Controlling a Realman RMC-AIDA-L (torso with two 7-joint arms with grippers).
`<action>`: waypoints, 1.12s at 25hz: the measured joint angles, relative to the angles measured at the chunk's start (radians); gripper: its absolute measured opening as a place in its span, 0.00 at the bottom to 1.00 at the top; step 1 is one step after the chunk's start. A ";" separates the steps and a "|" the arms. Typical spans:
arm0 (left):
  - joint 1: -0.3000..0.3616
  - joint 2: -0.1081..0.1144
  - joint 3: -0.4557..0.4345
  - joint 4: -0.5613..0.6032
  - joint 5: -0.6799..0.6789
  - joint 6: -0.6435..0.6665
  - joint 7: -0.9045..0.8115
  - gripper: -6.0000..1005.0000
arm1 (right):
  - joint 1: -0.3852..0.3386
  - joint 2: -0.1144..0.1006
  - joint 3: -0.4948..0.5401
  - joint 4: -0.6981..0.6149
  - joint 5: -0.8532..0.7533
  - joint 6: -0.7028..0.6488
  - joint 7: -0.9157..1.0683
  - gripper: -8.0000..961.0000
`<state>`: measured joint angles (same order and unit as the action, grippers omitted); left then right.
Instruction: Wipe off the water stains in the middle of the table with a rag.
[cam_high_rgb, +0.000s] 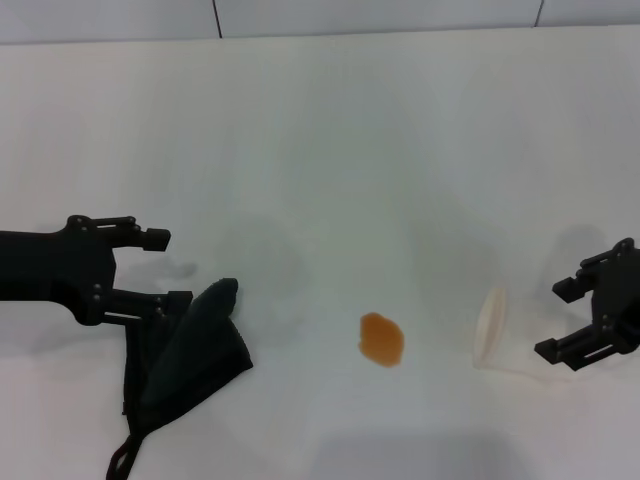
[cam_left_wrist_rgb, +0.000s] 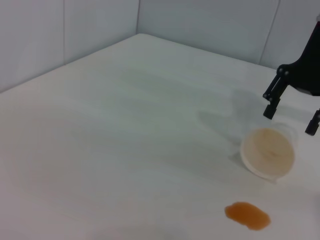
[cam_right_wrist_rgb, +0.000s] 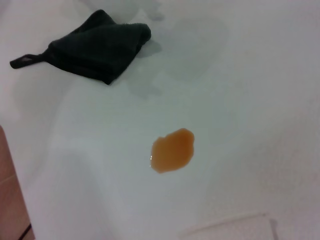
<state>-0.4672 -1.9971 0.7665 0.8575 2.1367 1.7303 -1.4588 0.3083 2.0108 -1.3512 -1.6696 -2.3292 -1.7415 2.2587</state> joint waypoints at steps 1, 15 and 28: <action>0.000 0.000 0.000 0.000 0.000 0.000 0.000 0.88 | 0.004 0.000 -0.011 0.009 -0.004 0.010 0.000 0.80; -0.002 -0.001 -0.001 0.000 -0.003 0.000 -0.001 0.88 | 0.054 0.000 -0.039 0.100 -0.059 0.050 0.000 0.80; -0.002 -0.002 -0.001 0.000 -0.005 -0.008 -0.002 0.88 | 0.061 0.001 -0.061 0.149 -0.084 0.077 0.000 0.80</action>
<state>-0.4694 -1.9988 0.7654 0.8575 2.1318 1.7223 -1.4612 0.3694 2.0119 -1.4122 -1.5202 -2.4131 -1.6649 2.2585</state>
